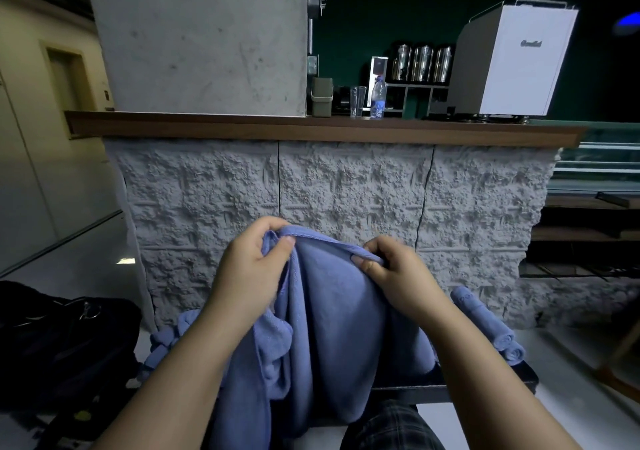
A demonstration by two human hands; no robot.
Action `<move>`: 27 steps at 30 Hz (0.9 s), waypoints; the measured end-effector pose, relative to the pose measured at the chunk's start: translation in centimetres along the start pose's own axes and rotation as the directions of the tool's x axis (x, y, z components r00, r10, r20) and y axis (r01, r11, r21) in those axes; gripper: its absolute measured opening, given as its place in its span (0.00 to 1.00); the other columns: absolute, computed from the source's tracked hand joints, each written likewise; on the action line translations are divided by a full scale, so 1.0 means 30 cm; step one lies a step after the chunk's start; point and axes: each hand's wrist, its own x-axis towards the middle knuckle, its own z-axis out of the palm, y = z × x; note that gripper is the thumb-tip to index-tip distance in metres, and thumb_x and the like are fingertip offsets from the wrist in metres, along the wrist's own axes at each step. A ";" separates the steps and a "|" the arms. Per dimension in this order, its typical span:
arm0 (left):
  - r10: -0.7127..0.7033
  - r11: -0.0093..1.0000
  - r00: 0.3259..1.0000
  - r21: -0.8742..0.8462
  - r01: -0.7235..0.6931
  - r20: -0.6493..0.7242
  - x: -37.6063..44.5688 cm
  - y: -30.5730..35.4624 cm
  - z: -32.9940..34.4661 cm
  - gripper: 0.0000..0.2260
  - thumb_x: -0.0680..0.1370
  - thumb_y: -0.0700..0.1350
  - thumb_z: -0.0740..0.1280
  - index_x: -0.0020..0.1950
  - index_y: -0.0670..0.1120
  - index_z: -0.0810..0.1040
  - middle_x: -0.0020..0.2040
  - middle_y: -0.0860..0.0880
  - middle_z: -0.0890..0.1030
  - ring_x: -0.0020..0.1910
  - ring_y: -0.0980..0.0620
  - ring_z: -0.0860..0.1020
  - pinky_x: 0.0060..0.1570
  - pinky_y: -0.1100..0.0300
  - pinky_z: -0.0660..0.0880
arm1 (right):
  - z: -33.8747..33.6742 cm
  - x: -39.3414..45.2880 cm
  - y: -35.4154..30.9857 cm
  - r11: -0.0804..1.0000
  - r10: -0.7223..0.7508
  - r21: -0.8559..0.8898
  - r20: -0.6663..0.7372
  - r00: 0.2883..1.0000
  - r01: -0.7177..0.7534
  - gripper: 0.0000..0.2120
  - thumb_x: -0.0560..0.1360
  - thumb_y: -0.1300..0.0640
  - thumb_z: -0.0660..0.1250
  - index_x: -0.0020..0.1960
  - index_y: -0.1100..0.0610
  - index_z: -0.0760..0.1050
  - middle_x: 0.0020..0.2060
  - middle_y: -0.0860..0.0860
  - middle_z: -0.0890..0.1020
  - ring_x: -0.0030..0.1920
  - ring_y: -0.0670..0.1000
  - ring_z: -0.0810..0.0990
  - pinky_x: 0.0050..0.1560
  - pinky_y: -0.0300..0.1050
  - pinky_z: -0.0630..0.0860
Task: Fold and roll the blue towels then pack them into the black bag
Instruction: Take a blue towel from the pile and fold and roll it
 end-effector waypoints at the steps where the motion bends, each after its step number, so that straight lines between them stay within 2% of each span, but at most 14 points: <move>1: -0.005 1.000 1.000 -0.015 0.005 -0.022 0.003 0.004 -0.011 0.02 0.73 0.49 0.64 0.41 0.54 0.75 0.34 0.43 0.77 0.33 0.44 0.74 0.38 0.52 0.74 | -0.004 0.000 0.012 1.000 0.023 -0.003 0.002 1.000 -0.023 0.10 0.76 0.54 0.67 0.40 0.56 0.70 0.30 0.46 0.73 0.29 0.40 0.68 0.31 0.35 0.63; 3: -0.006 0.999 0.998 -0.044 0.003 -0.064 0.011 0.004 -0.026 0.07 0.76 0.44 0.65 0.40 0.55 0.75 0.32 0.53 0.78 0.30 0.55 0.73 0.34 0.63 0.71 | -0.011 -0.001 0.032 0.998 0.067 -0.021 -0.008 0.998 -0.067 0.13 0.75 0.51 0.68 0.38 0.54 0.67 0.29 0.46 0.72 0.30 0.42 0.68 0.30 0.36 0.62; 5: -0.014 0.997 0.996 -0.080 0.006 -0.092 0.015 0.006 -0.038 0.11 0.77 0.39 0.63 0.41 0.55 0.74 0.30 0.58 0.77 0.29 0.57 0.72 0.29 0.70 0.68 | -0.018 -0.005 0.044 0.993 0.099 -0.063 -0.037 0.994 -0.101 0.17 0.73 0.49 0.69 0.35 0.54 0.65 0.27 0.47 0.69 0.29 0.45 0.66 0.29 0.37 0.61; 7: -0.029 0.995 0.988 -0.103 0.014 -0.150 0.017 0.005 -0.048 0.11 0.78 0.39 0.63 0.42 0.55 0.74 0.31 0.57 0.78 0.29 0.56 0.72 0.28 0.71 0.67 | -0.022 -0.015 0.054 0.983 0.135 -0.115 -0.052 0.989 -0.141 0.20 0.72 0.48 0.71 0.32 0.55 0.62 0.26 0.48 0.66 0.28 0.47 0.65 0.28 0.40 0.59; 10: -0.072 0.990 0.963 -0.139 0.036 -0.260 0.023 -0.007 -0.068 0.11 0.78 0.40 0.63 0.41 0.56 0.74 0.35 0.55 0.77 0.31 0.59 0.73 0.32 0.69 0.69 | -0.022 -0.035 0.070 0.975 0.205 -0.080 -0.011 0.979 -0.205 0.23 0.71 0.48 0.72 0.30 0.55 0.61 0.23 0.46 0.63 0.26 0.46 0.63 0.27 0.40 0.57; 12: -0.120 0.985 0.950 -0.150 0.079 -0.288 0.028 -0.022 -0.078 0.11 0.77 0.40 0.63 0.41 0.57 0.74 0.38 0.54 0.78 0.36 0.60 0.75 0.37 0.65 0.71 | -0.013 -0.047 0.077 0.969 0.249 -0.015 0.065 0.966 -0.249 0.21 0.70 0.46 0.72 0.31 0.57 0.65 0.24 0.48 0.66 0.28 0.47 0.66 0.31 0.43 0.59; 14: -0.190 0.975 0.949 -0.161 0.153 -0.251 0.028 -0.053 -0.079 0.10 0.77 0.41 0.65 0.44 0.57 0.75 0.46 0.56 0.79 0.48 0.57 0.77 0.47 0.61 0.72 | 0.015 -0.060 0.067 0.939 0.289 0.156 0.132 0.948 -0.308 0.18 0.72 0.48 0.71 0.31 0.57 0.68 0.25 0.48 0.69 0.29 0.48 0.68 0.32 0.42 0.61; 16: -0.284 0.953 0.941 -0.160 0.257 -0.183 0.017 -0.081 -0.068 0.09 0.75 0.43 0.69 0.48 0.57 0.74 0.56 0.55 0.76 0.59 0.56 0.73 0.56 0.59 0.70 | 0.058 -0.069 0.039 0.885 0.293 0.313 0.200 0.935 -0.345 0.17 0.74 0.53 0.70 0.30 0.54 0.68 0.24 0.47 0.68 0.27 0.47 0.67 0.31 0.41 0.61; 17: -0.317 0.943 0.932 -0.167 0.289 -0.175 0.008 -0.091 -0.060 0.10 0.74 0.44 0.71 0.49 0.55 0.73 0.59 0.54 0.74 0.61 0.56 0.71 0.56 0.60 0.69 | 0.082 -0.070 0.019 0.876 0.270 0.346 0.227 0.936 -0.337 0.18 0.74 0.55 0.69 0.29 0.53 0.67 0.23 0.46 0.68 0.27 0.46 0.66 0.30 0.41 0.61; 18: -0.329 0.938 0.926 -0.176 0.298 -0.184 0.000 -0.099 -0.051 0.09 0.73 0.44 0.71 0.48 0.54 0.73 0.58 0.53 0.74 0.60 0.56 0.71 0.54 0.61 0.68 | 0.106 -0.071 -0.003 0.868 0.240 0.375 0.253 0.937 -0.324 0.18 0.75 0.57 0.69 0.29 0.53 0.67 0.23 0.46 0.67 0.26 0.45 0.66 0.29 0.40 0.60; 20: -0.323 0.942 0.921 -0.172 0.289 -0.219 -0.012 -0.103 -0.034 0.05 0.75 0.45 0.69 0.44 0.52 0.73 0.49 0.54 0.77 0.52 0.53 0.74 0.45 0.62 0.70 | 0.153 -0.067 -0.045 0.820 0.195 0.476 0.292 0.936 -0.319 0.18 0.75 0.60 0.67 0.29 0.54 0.66 0.24 0.47 0.66 0.27 0.44 0.64 0.29 0.41 0.57; 22: -0.309 0.948 0.922 -0.154 0.279 -0.232 -0.025 -0.100 -0.022 0.04 0.77 0.46 0.66 0.42 0.52 0.74 0.42 0.53 0.77 0.44 0.53 0.75 0.40 0.61 0.70 | 0.187 -0.061 -0.077 0.755 0.199 0.561 0.296 0.934 -0.339 0.21 0.75 0.62 0.66 0.29 0.52 0.61 0.25 0.48 0.62 0.26 0.45 0.59 0.30 0.43 0.53; 24: -0.283 0.956 0.936 -0.146 0.256 -0.210 -0.040 -0.093 -0.013 0.05 0.78 0.48 0.65 0.42 0.53 0.75 0.42 0.56 0.78 0.42 0.59 0.75 0.41 0.66 0.69 | 0.211 -0.060 -0.100 0.717 0.208 0.615 0.261 0.943 -0.328 0.23 0.75 0.64 0.66 0.28 0.51 0.59 0.24 0.47 0.61 0.26 0.44 0.57 0.28 0.42 0.53; 27: -0.225 0.969 0.957 -0.147 0.200 -0.183 -0.060 -0.080 0.005 0.05 0.78 0.50 0.62 0.43 0.55 0.76 0.44 0.60 0.79 0.43 0.70 0.74 0.41 0.75 0.67 | 0.217 -0.076 -0.127 0.669 0.163 0.685 0.242 0.957 -0.287 0.21 0.74 0.63 0.69 0.28 0.52 0.63 0.25 0.50 0.64 0.26 0.45 0.60 0.26 0.39 0.56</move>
